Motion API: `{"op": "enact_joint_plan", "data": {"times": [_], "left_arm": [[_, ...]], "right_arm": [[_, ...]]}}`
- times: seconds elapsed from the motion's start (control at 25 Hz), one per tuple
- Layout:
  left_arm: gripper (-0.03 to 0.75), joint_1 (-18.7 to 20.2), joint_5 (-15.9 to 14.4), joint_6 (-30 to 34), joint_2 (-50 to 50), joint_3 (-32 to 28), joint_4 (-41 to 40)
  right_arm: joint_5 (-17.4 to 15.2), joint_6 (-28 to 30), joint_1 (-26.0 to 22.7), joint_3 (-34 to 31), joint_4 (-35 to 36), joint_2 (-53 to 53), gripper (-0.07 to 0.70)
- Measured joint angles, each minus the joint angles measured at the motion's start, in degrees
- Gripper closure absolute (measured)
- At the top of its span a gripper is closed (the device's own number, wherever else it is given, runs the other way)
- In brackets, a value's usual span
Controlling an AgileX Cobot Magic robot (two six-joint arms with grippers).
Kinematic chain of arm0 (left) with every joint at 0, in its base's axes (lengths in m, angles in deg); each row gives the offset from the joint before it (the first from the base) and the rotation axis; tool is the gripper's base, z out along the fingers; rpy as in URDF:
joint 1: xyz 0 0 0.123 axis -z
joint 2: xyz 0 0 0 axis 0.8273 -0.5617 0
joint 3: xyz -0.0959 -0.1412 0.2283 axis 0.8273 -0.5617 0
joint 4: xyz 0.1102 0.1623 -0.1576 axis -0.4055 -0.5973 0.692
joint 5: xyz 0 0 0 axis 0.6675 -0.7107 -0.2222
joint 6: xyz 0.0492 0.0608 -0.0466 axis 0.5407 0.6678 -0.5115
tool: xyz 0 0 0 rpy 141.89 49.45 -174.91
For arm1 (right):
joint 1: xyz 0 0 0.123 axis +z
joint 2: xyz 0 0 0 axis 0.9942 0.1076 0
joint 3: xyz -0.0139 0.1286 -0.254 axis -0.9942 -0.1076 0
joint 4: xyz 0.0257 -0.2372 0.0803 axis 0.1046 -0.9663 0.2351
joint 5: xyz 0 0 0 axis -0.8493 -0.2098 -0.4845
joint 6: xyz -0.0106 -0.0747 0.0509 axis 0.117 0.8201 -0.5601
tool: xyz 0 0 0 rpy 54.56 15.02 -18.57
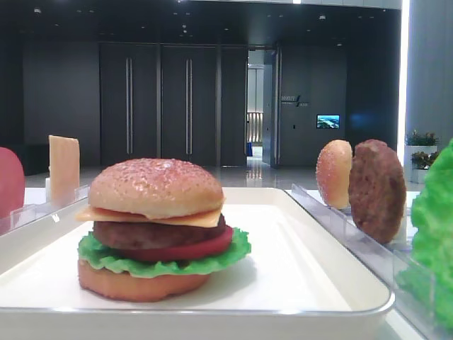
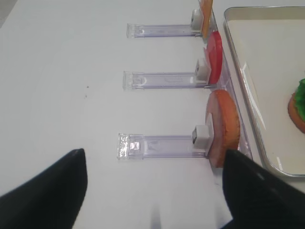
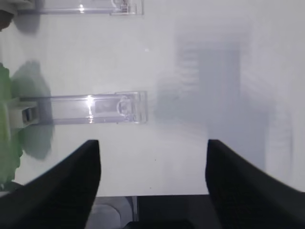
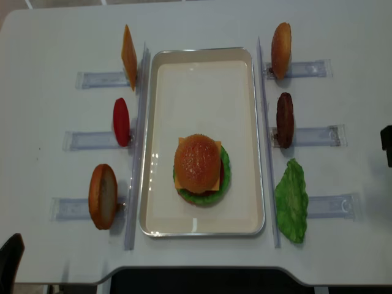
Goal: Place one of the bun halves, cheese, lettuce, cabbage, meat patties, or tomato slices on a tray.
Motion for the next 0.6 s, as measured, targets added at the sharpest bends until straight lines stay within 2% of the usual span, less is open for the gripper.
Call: {"op": "enact_joint_plan", "data": {"times": [0.6], "left_arm": [[0.024,0.00,0.00,0.00,0.00,0.00,0.00]], "right_arm": [[-0.31,-0.02,0.00,-12.95,0.49,-40.40,0.198]]}}
